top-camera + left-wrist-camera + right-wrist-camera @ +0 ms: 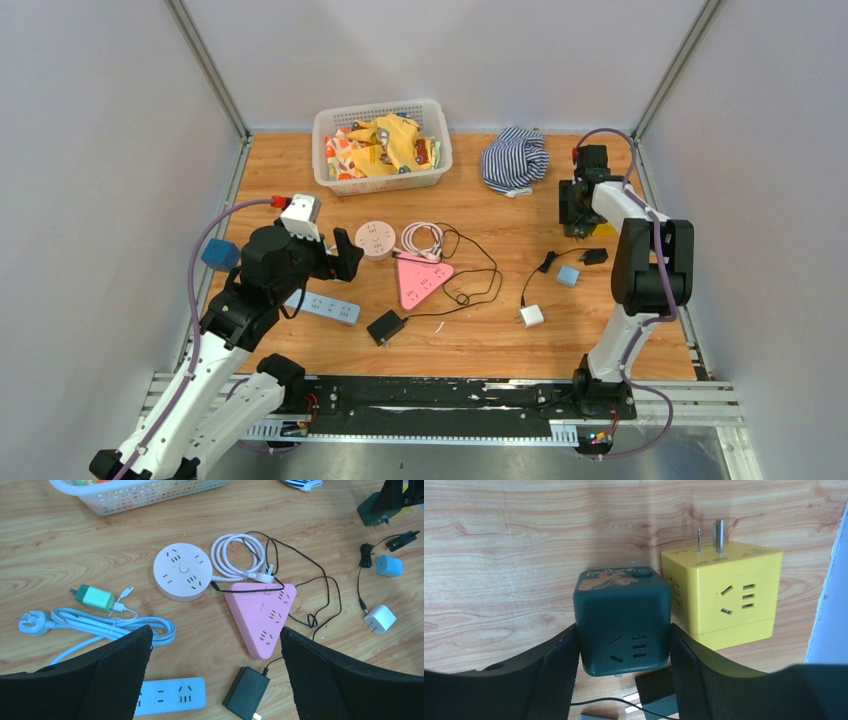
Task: Insert the plug
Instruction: Pick up the plug from the center of the board.
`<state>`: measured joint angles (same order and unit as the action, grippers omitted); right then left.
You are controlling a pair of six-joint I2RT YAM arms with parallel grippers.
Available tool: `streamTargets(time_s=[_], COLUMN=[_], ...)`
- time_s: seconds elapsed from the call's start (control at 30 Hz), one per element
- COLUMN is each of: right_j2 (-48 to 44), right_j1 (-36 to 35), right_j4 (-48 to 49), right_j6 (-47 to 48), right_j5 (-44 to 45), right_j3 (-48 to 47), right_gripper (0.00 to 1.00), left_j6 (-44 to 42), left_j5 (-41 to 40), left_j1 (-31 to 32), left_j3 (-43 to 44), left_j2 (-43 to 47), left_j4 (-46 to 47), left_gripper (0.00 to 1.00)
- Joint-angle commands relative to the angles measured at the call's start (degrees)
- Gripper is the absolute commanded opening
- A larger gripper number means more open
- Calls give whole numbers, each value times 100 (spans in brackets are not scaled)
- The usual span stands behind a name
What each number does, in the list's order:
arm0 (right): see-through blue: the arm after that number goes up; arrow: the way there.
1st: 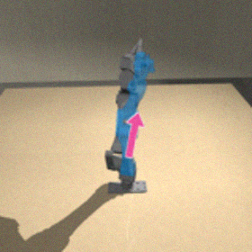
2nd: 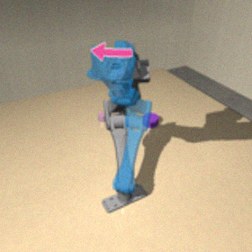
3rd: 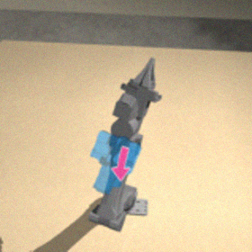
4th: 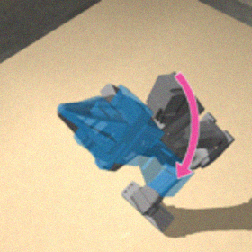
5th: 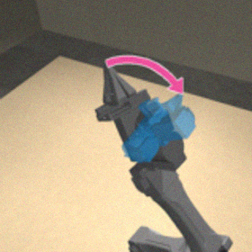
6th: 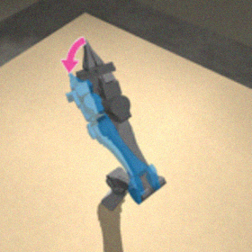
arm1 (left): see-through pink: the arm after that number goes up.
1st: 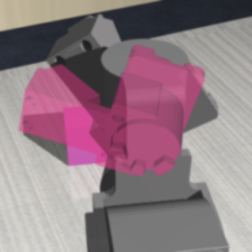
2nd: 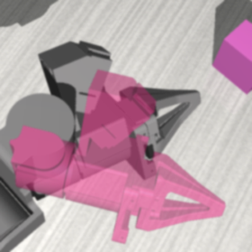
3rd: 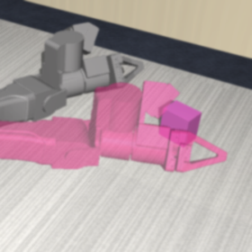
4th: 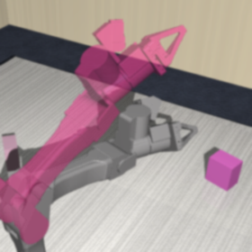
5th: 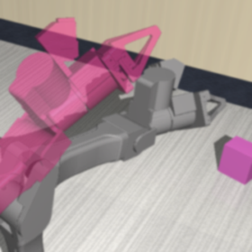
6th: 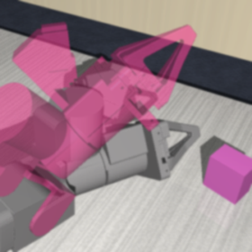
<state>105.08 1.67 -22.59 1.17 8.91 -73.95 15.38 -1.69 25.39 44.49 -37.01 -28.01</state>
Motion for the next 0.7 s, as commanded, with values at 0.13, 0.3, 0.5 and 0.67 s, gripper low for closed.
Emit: streamTargets(time_s=[0.13,0.3,0.5,0.67], right_j2=[-161,-435,-992,-1648], right_j1=[-27,-141,-475,-661], right_j4=[-141,-96,337,1000], right_j6=[56,-163,-667,-1247], right_j5=[-768,-1557,-2721,-3888], right_j3=[-108,-62,390,944], right_gripper=[49,45,43,42], left_j6=[-28,62,267,530], left_j5=[42,187,520,864], left_j1=[45,45,45,45], left_j3=[-54,-13,100,114], left_j2=[1,-68,-174,-226], left_j4=[12,65,92,289], left_gripper=[100,100,100,100])
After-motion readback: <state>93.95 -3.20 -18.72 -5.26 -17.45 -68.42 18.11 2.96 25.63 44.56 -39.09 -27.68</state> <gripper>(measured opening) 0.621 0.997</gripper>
